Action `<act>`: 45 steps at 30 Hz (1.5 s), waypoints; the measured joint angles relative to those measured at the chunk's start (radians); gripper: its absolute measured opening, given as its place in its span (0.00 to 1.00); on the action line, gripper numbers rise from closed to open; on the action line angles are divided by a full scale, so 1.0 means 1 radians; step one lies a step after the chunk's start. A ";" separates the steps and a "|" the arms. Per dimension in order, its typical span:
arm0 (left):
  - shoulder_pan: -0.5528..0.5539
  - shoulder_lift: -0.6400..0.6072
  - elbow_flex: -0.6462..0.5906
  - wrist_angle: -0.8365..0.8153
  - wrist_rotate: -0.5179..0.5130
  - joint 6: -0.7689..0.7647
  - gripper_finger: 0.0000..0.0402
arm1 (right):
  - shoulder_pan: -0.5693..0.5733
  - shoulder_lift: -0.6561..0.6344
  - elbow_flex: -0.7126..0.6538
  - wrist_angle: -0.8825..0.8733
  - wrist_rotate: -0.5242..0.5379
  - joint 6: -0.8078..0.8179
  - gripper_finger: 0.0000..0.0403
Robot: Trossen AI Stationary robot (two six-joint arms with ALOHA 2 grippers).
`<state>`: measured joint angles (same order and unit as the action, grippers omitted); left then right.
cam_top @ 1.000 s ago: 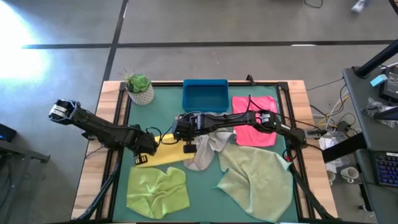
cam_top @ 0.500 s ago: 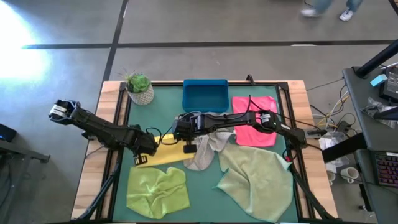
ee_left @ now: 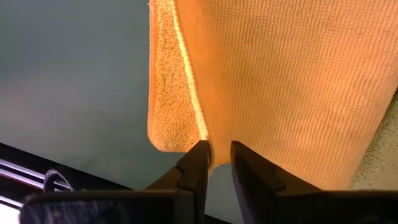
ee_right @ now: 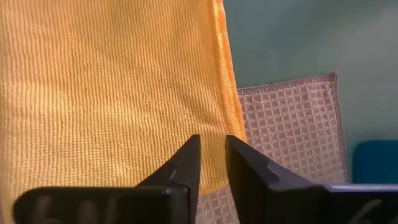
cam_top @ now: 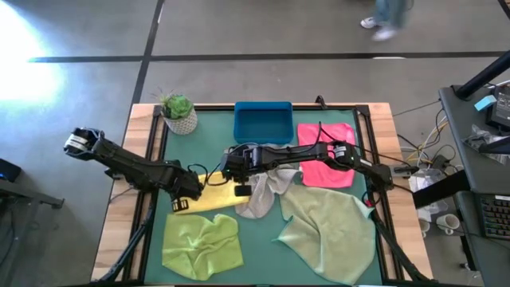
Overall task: Fold microfiber towels
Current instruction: Fold the yellow microfiber cloth
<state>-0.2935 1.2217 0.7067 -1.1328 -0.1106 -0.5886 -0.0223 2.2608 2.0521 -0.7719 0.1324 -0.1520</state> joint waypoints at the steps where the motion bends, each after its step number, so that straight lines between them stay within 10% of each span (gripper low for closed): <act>1: 0.000 0.000 0.000 0.000 0.000 0.000 0.14 | 0.000 0.000 0.000 0.000 0.000 0.009 0.19; 19: 0.000 -0.235 0.051 -0.096 -0.001 -0.077 0.14 | -0.037 -0.188 0.002 -0.224 -0.001 0.135 0.26; 31: -0.001 -0.387 -0.133 0.205 0.002 -0.113 0.14 | -0.042 -0.227 -0.024 -0.401 -0.031 0.064 0.18; 45: 0.003 -0.254 -0.243 0.401 0.074 -0.199 0.13 | -0.108 -0.391 -0.419 -0.148 -0.186 -0.017 0.13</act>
<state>-0.2908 0.9682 0.4637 -0.7315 -0.0367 -0.7873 -0.1301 1.8703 1.6335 -0.9195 -0.0538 -0.1694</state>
